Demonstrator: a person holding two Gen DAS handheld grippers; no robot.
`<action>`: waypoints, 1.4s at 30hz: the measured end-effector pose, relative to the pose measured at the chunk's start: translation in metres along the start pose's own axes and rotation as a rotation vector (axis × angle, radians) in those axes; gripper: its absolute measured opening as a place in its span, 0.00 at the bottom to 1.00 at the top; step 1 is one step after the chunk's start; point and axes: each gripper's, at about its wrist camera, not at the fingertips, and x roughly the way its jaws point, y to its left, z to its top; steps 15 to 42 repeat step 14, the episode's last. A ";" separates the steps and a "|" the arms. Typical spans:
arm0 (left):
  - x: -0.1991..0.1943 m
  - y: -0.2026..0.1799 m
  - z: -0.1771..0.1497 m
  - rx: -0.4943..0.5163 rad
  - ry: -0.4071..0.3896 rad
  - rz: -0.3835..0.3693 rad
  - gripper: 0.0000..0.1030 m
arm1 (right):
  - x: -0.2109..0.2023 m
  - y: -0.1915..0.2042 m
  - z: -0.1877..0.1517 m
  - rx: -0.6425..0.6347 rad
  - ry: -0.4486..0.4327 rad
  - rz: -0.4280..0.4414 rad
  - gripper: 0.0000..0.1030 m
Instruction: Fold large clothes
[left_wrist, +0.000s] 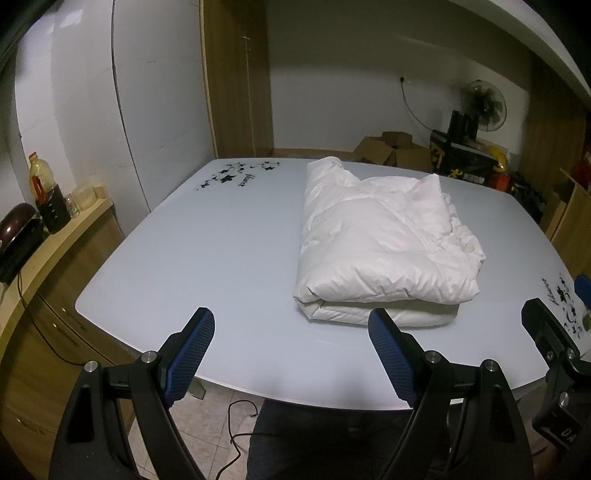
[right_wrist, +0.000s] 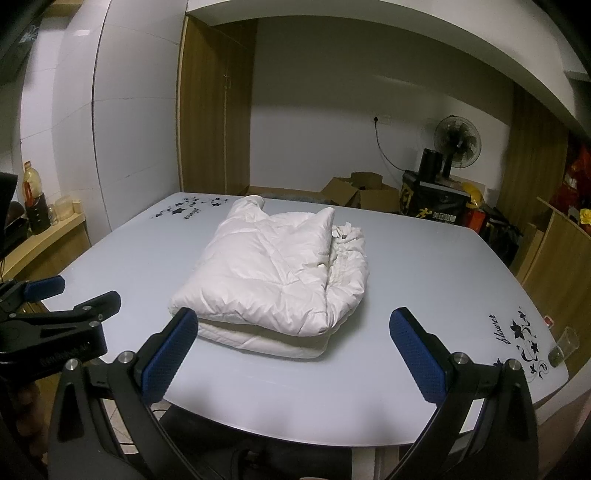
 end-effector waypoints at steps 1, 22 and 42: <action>0.000 -0.001 0.000 0.000 0.001 0.000 0.83 | 0.000 0.001 0.000 0.000 0.000 0.001 1.00; -0.011 0.003 0.000 -0.011 -0.090 -0.029 0.83 | -0.001 0.000 0.000 -0.001 0.005 -0.001 1.00; -0.011 0.003 0.000 -0.011 -0.090 -0.029 0.83 | -0.001 0.000 0.000 -0.001 0.005 -0.001 1.00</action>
